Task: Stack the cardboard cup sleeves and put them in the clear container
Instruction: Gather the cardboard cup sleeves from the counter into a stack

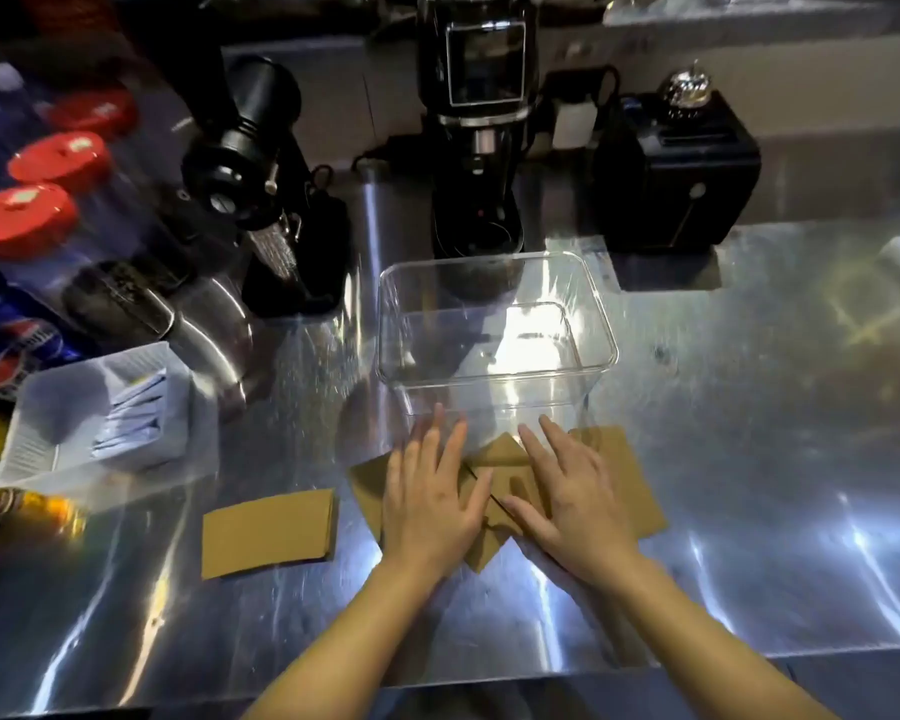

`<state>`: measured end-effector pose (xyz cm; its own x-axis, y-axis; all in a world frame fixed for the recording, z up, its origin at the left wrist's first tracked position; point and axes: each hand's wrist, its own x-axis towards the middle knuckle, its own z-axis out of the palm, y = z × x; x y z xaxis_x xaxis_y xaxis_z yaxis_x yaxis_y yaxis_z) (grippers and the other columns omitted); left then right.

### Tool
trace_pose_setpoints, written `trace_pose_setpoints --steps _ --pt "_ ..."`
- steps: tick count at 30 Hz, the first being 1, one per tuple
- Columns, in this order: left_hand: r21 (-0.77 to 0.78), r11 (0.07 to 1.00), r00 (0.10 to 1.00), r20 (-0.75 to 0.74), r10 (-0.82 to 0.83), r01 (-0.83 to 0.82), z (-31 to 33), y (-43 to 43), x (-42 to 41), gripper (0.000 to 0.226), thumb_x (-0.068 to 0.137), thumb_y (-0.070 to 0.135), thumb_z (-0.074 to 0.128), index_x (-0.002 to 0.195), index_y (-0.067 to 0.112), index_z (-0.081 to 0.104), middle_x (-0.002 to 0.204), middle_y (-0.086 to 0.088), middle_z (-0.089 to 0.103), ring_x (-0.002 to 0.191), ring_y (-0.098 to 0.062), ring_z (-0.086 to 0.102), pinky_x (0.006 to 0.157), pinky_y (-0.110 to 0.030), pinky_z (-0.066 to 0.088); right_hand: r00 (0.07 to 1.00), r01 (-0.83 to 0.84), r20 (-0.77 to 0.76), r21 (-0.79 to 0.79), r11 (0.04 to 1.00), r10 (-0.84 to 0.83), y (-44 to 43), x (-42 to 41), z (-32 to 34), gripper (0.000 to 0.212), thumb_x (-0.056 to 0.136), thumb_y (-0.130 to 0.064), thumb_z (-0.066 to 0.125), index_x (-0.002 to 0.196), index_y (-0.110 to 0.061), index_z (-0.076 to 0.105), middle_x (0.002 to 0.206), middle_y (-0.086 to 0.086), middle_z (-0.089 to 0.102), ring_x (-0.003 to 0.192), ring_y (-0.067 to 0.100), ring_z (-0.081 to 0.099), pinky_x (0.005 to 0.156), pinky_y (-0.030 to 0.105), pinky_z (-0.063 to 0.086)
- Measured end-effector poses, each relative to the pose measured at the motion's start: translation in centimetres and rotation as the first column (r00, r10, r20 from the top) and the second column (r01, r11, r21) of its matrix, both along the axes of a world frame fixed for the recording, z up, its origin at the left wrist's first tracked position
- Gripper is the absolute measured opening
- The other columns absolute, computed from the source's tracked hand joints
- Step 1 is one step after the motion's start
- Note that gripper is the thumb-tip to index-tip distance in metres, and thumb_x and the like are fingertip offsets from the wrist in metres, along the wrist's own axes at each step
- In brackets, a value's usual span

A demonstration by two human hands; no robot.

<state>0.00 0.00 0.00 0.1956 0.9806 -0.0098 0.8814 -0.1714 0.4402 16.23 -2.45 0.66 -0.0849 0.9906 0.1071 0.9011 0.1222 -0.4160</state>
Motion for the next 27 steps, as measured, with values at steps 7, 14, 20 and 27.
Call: trace_pose_setpoints --steps 7,14,20,27 --pt "0.091 0.993 0.994 -0.091 -0.066 0.074 -2.4 -1.4 -0.8 0.057 0.087 0.049 0.040 0.134 0.017 0.044 0.141 -0.008 0.050 0.133 -0.026 0.041 0.111 -0.048 0.019 0.998 -0.007 0.060 -0.137 0.991 0.015 -1.0 -0.1 -2.3 0.067 0.086 -0.056 0.042 0.141 -0.020 0.029 0.150 0.003 0.032 0.139 0.016 0.024 0.109 0.031 0.016" --pt "0.083 0.994 0.994 -0.082 -0.067 0.074 -2.4 -1.2 -0.8 0.056 0.087 0.049 0.039 0.131 0.016 0.048 0.139 -0.007 0.052 0.132 -0.027 0.042 0.112 -0.045 0.020 0.999 0.017 0.033 -0.115 0.993 -0.014 0.0 0.0 -0.9 0.059 0.084 -0.045 0.050 0.132 -0.013 0.038 0.127 0.004 0.055 0.117 0.021 0.047 0.095 0.031 0.034" --pt "-0.020 0.995 0.968 0.228 0.103 -0.101 -0.5 -1.4 -0.4 0.050 0.090 0.046 0.045 0.133 0.021 0.043 0.142 0.000 0.045 0.137 -0.018 0.030 0.115 -0.036 0.015 0.929 0.188 -0.300 -0.119 0.975 -0.215 -0.8 -0.7 0.8 0.046 0.080 -0.034 0.066 0.116 -0.009 0.054 0.111 0.007 0.063 0.103 0.023 0.057 0.083 0.028 0.040" --pt "-0.529 0.836 0.215 0.842 0.495 0.146 2.9 -2.0 0.9 0.036 0.075 0.038 0.065 0.103 0.016 0.064 0.099 -0.010 0.067 0.096 -0.024 0.063 0.091 -0.040 0.048 0.848 0.091 -0.517 -0.083 0.992 -0.121 -1.4 -3.2 2.8 0.038 0.079 -0.031 0.067 0.111 -0.014 0.055 0.103 -0.004 0.058 0.096 0.013 0.054 0.082 0.017 0.041"
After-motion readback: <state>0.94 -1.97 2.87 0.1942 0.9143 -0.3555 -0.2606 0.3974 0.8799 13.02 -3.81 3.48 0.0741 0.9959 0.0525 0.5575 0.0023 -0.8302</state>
